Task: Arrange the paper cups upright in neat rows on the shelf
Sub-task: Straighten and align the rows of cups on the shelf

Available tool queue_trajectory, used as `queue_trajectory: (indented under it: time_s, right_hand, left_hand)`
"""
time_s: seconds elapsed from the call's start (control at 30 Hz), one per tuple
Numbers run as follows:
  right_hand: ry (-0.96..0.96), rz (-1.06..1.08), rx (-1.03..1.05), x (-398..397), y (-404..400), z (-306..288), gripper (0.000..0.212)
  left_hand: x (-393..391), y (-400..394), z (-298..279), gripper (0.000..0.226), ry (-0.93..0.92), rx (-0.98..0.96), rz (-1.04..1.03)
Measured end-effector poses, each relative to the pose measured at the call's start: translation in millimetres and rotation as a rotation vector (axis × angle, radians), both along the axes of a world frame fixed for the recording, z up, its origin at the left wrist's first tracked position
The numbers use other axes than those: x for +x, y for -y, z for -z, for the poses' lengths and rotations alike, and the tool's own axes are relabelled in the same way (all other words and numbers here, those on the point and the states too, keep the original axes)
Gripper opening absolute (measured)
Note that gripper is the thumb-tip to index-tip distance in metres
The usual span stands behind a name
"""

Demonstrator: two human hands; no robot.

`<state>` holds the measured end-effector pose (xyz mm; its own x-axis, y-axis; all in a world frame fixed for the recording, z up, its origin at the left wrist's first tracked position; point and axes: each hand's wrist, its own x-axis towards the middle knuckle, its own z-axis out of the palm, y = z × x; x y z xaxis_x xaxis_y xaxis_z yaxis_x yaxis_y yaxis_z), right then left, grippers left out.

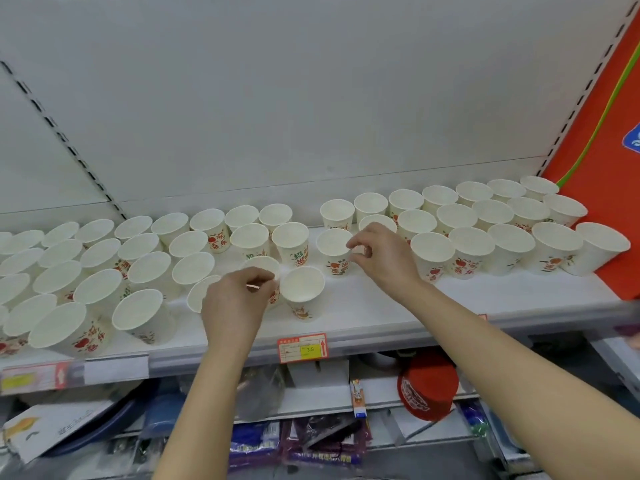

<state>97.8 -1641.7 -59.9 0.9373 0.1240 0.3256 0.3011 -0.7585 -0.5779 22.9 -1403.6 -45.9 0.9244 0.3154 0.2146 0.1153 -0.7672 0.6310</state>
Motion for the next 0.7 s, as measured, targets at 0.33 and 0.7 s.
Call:
queue_trajectory:
  time_s: [0.33,0.7]
  right_hand:
    - [0.09,-0.049,-0.159,1.1,-0.9,-3.1,0.002]
    - [0.265,0.015,-0.075,-44.1,55.1,9.8,0.007]
  left_hand:
    - [-6.5,3.5,6.7,0.02,0.102,0.23,0.401]
    - [35.3,42.1,-7.8,0.008,0.141,0.284,0.43]
